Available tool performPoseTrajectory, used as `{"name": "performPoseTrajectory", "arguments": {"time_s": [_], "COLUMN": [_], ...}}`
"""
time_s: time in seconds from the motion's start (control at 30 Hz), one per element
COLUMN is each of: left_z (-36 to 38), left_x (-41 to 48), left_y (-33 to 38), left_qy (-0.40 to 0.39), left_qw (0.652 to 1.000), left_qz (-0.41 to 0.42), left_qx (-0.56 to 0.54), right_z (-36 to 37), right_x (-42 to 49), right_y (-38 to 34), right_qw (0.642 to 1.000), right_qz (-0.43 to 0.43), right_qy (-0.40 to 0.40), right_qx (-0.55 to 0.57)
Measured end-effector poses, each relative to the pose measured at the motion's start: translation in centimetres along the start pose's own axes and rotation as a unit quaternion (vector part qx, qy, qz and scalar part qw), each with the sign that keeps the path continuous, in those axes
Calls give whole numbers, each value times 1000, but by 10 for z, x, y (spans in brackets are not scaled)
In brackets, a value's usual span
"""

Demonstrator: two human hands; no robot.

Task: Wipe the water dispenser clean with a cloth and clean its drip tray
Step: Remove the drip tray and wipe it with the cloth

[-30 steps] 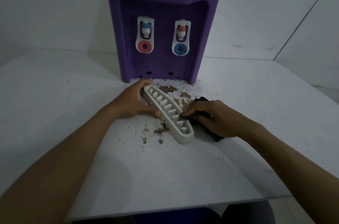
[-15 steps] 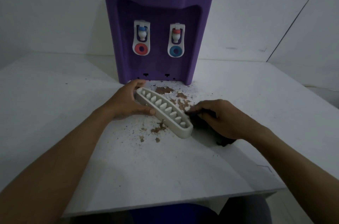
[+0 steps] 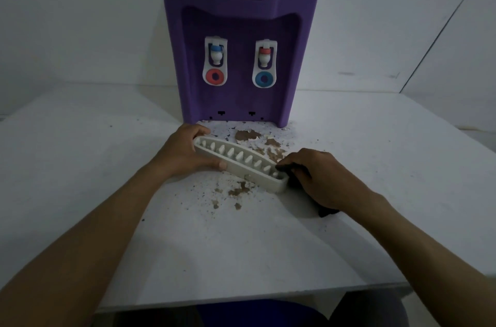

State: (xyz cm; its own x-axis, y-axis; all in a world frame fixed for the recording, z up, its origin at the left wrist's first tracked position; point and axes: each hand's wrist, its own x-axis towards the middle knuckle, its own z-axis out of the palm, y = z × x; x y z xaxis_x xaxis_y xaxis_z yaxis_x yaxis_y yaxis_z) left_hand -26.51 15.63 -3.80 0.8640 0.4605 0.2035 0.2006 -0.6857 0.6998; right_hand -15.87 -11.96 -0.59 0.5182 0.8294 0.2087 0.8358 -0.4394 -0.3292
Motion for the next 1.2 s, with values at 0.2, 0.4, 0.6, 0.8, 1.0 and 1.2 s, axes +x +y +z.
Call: {"name": "performPoseTrajectory", "arguments": {"time_s": [0.2, 0.4, 0.6, 0.8, 1.0, 1.2], "left_z": [2, -2, -5, -25, -29, -24], "left_x": [-5, -7, -10, -17, -18, -19], "left_y": [-1, 0, 6, 17, 18, 21], "left_qy": [44, 35, -18, -219, -263, -257], "left_qw": [998, 998, 999, 975, 964, 966], "left_qz": [-10, -24, -30, 0, -10, -11], "left_qx": [32, 40, 30, 21, -38, -20], "right_z": [18, 10, 33, 34, 38, 46], "right_x": [8, 34, 50, 69, 72, 56], "right_y": [-2, 6, 8, 5, 4, -23], "right_qw": [993, 975, 982, 982, 985, 993], "right_qz": [64, 105, 116, 117, 75, -31], "right_qy": [100, 192, 140, 142, 147, 107], "right_qx": [-26, -29, -49, -37, -44, -46]}}
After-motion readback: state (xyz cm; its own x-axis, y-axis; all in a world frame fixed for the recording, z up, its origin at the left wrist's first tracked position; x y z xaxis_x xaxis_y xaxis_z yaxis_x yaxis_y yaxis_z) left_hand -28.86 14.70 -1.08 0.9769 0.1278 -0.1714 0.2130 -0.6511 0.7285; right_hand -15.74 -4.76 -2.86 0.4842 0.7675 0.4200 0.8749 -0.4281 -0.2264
